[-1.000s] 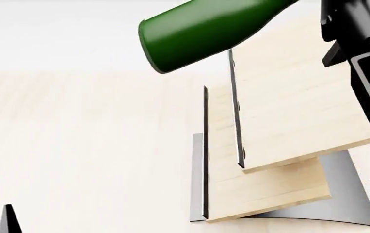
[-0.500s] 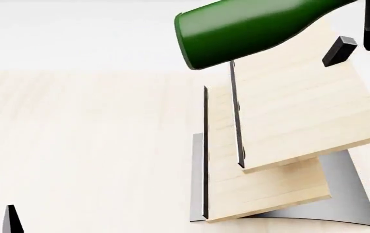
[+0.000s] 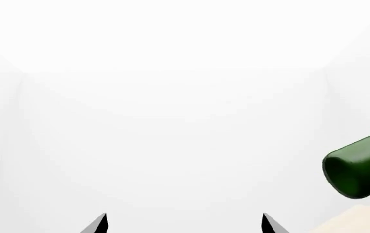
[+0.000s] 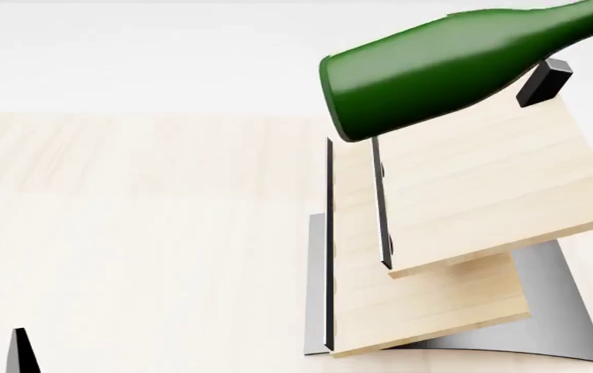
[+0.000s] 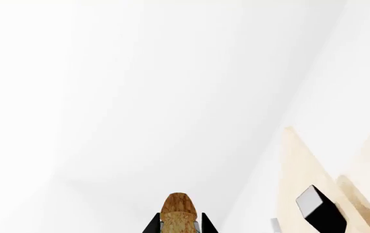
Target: Put the wine bottle on the wine rack.
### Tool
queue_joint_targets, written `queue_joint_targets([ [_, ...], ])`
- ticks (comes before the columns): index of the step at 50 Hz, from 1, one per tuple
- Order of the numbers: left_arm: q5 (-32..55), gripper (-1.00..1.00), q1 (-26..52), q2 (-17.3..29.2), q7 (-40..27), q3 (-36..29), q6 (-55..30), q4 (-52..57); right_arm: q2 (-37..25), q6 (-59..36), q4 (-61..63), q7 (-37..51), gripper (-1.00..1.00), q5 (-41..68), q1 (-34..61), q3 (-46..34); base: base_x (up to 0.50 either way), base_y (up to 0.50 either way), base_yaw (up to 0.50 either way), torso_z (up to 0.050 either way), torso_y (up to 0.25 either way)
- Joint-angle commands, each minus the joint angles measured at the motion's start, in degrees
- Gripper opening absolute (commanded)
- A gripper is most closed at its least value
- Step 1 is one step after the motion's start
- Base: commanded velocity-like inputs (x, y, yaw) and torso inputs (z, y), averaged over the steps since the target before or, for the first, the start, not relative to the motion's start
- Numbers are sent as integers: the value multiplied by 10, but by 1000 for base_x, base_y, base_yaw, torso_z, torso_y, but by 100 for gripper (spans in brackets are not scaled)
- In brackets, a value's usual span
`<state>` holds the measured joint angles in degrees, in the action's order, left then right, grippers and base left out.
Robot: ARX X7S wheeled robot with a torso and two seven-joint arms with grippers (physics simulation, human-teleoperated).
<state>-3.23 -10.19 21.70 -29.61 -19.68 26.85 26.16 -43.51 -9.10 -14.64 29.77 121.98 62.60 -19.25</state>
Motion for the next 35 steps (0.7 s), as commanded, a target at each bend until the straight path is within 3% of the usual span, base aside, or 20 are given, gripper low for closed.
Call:
queue_joint_targets([
  [1,-1,100,2,0,-1,-2,0,-2,-8,-8,-19,-22,-100,-15,-6,11,0,0,0,0,0],
  [35,-2,100,3,2,-4,-6,1,-6,-13,6,-6,-50,-100,-40,-32,16,0,0,0,0,1],
])
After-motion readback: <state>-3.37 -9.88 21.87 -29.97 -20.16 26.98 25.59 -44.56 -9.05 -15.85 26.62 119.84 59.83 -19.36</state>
